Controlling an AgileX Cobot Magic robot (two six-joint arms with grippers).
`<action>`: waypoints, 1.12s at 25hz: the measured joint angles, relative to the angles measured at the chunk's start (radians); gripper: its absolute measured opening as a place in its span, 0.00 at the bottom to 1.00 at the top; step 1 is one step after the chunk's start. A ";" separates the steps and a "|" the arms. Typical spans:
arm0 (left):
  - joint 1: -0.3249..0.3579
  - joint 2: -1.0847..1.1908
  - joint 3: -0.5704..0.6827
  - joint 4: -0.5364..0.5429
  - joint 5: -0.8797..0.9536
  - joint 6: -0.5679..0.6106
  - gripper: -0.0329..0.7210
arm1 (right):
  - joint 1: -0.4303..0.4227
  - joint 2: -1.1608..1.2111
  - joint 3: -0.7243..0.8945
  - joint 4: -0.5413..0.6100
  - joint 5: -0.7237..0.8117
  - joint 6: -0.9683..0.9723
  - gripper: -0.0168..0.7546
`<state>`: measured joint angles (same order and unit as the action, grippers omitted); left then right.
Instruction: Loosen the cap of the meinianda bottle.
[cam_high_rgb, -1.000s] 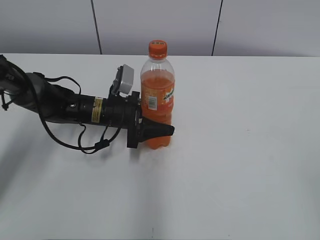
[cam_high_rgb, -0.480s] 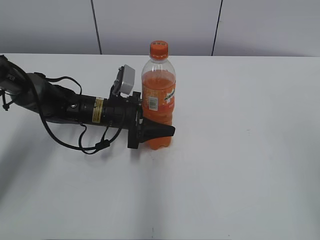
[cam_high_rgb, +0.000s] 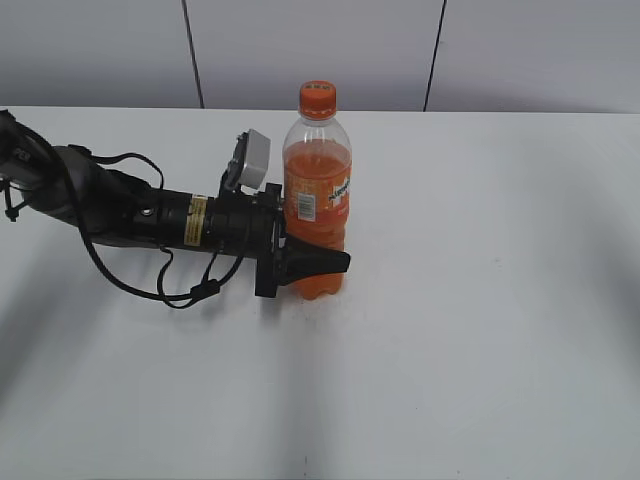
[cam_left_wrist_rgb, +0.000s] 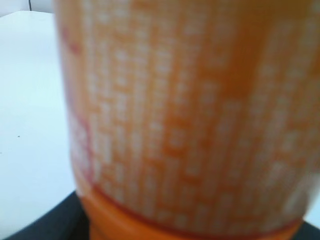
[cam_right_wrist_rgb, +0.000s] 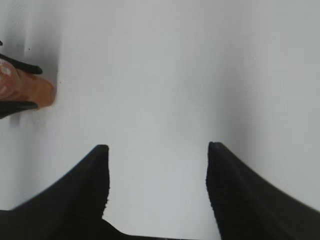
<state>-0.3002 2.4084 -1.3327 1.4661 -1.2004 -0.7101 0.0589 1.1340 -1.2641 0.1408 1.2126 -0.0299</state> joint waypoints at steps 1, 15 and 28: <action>0.000 0.000 0.000 0.000 0.000 0.000 0.59 | 0.000 0.075 -0.050 0.011 0.000 0.000 0.62; 0.000 0.000 0.000 0.000 -0.002 0.000 0.59 | 0.000 0.561 -0.503 0.043 0.001 0.024 0.62; 0.000 0.000 0.000 0.000 -0.003 0.000 0.59 | 0.098 0.577 -0.510 0.020 0.004 0.208 0.62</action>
<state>-0.3002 2.4084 -1.3327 1.4661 -1.2030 -0.7101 0.1568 1.7114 -1.7741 0.1609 1.2164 0.1782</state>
